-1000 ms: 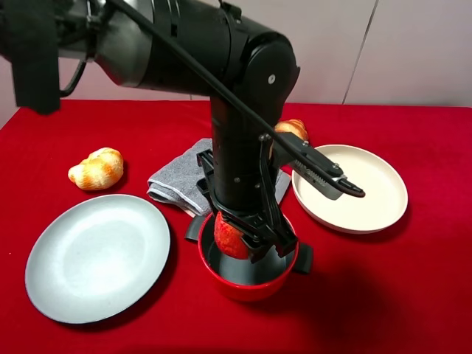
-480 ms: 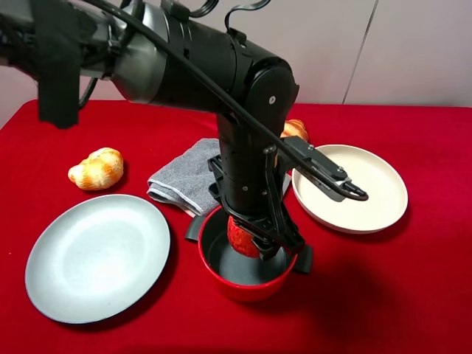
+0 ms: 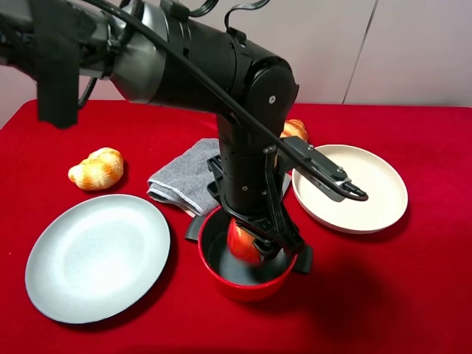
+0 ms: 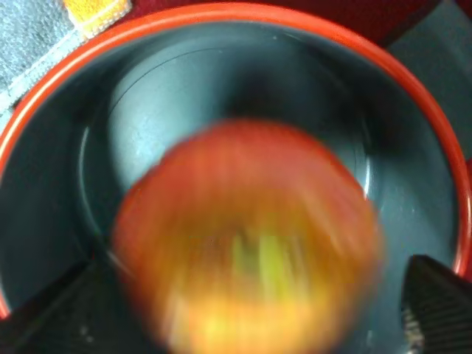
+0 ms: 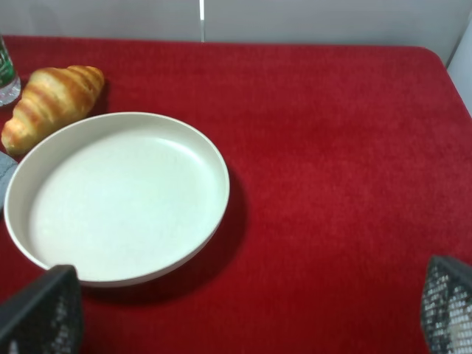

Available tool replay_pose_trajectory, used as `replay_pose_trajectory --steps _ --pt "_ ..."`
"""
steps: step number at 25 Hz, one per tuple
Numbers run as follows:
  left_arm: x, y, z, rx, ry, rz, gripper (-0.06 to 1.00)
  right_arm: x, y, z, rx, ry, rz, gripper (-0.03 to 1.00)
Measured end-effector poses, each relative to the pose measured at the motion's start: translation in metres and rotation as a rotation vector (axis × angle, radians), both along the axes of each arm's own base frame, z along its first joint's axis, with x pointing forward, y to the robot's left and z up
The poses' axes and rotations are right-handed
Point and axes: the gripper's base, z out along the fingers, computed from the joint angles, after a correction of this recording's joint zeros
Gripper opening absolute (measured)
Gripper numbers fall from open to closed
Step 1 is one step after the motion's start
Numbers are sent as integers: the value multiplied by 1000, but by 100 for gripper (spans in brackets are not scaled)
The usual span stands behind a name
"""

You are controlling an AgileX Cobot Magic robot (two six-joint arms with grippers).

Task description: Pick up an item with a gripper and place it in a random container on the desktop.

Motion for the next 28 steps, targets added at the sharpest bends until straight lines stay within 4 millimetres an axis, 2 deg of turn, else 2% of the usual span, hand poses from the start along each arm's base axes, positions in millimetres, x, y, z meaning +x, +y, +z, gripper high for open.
replay_pose_trajectory --steps 4,15,28 --pt "0 0 0 0 0 0 96 0 0 0 0 0 0 69" --pt "-1 2 2 34 22 0 99 0 0 0 0 0 0 69" --pt "6 -8 51 62 31 -2 99 0 0 0 0 0 0 69"
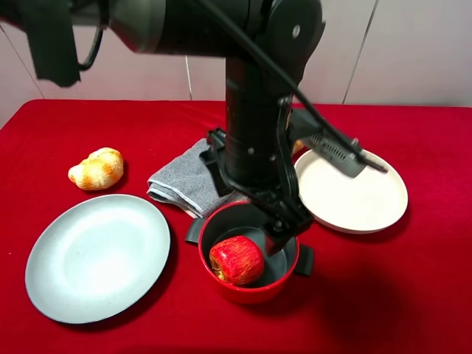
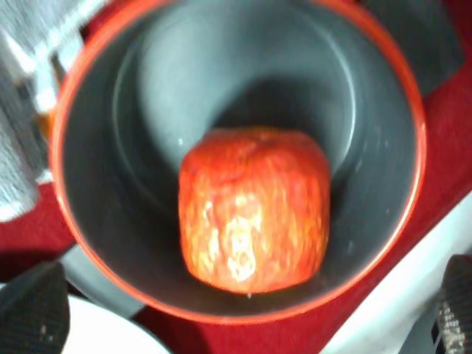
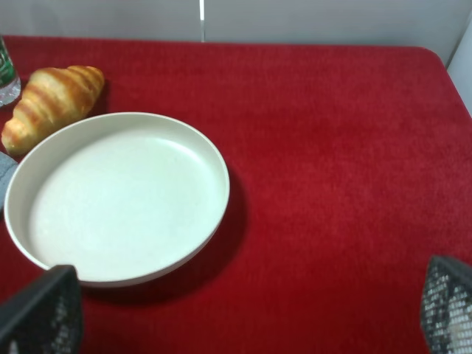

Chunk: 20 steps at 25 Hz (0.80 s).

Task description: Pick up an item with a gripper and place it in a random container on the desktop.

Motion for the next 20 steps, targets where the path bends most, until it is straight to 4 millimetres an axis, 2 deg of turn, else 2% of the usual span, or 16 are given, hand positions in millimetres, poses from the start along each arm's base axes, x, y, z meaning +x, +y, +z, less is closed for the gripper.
replay_pose_trajectory --steps 6,10,20 --pt "0 4 27 -50 -59 -7 99 0 0 0 0 0 0 69" --pt "-2 13 55 -91 -128 -12 99 0 0 0 0 0 0 69" --pt "-9 37 108 -170 -261 4 99 0 0 0 0 0 0 69"
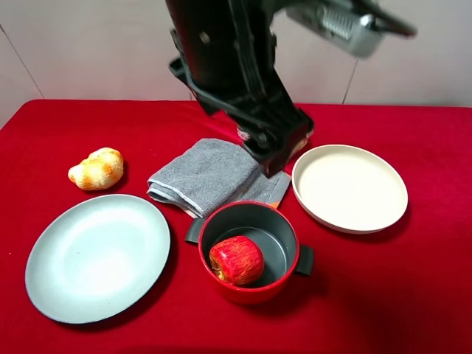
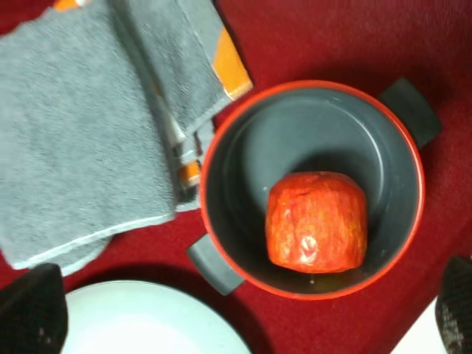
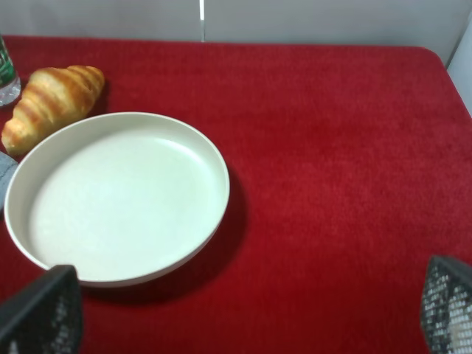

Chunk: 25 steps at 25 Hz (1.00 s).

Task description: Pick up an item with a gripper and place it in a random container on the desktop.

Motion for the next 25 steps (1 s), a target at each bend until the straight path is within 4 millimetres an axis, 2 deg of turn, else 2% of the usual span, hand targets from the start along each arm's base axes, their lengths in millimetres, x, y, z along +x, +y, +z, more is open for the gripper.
replay_pose_trajectory --steps 2,7,13,20,25 --pt "-2 7 10 -19 -16 4 99 0 0 0 0 0 0 69" --pt "-7 35 16 -19 -18 39 99 0 0 0 0 0 0 69" --pt "-21 82 18 -7 -13 93 99 0 0 0 0 0 0 69" --pt "-57 148 17 -46 -41 142 99 0 0 0 0 0 0 69" --pt "-86 189 8 -92 -67 199 99 0 0 0 0 0 0 69"
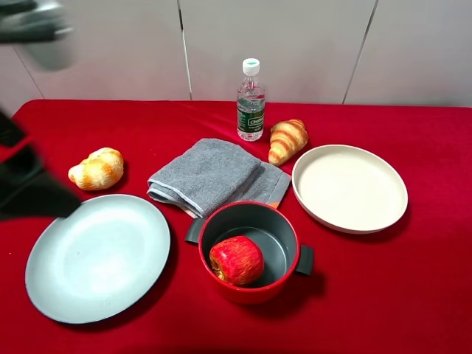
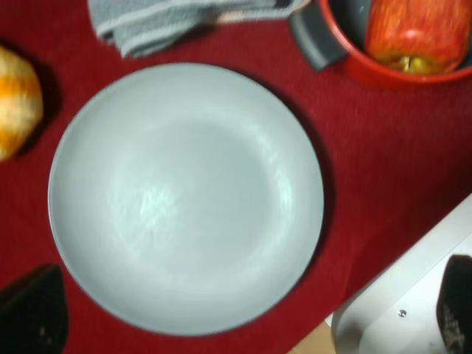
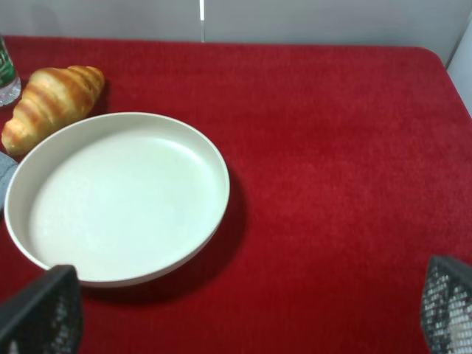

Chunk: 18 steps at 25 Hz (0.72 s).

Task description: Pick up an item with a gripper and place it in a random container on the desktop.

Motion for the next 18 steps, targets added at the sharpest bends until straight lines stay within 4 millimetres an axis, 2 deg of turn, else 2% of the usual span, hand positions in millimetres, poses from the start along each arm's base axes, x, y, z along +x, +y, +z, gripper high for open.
replay_pose_trajectory --steps 4,9,14,18 --pt "-26 29 -5 -27 -2 62 99 0 0 0 0 0 0 69" --pt "-49 57 -5 -122 -66 123 99 0 0 0 0 0 0 69" --pt "-66 80 -12 -174 -132 157 99 0 0 0 0 0 0 69" --pt "-73 94 -23 -183 -157 247 99 0 0 0 0 0 0 69"
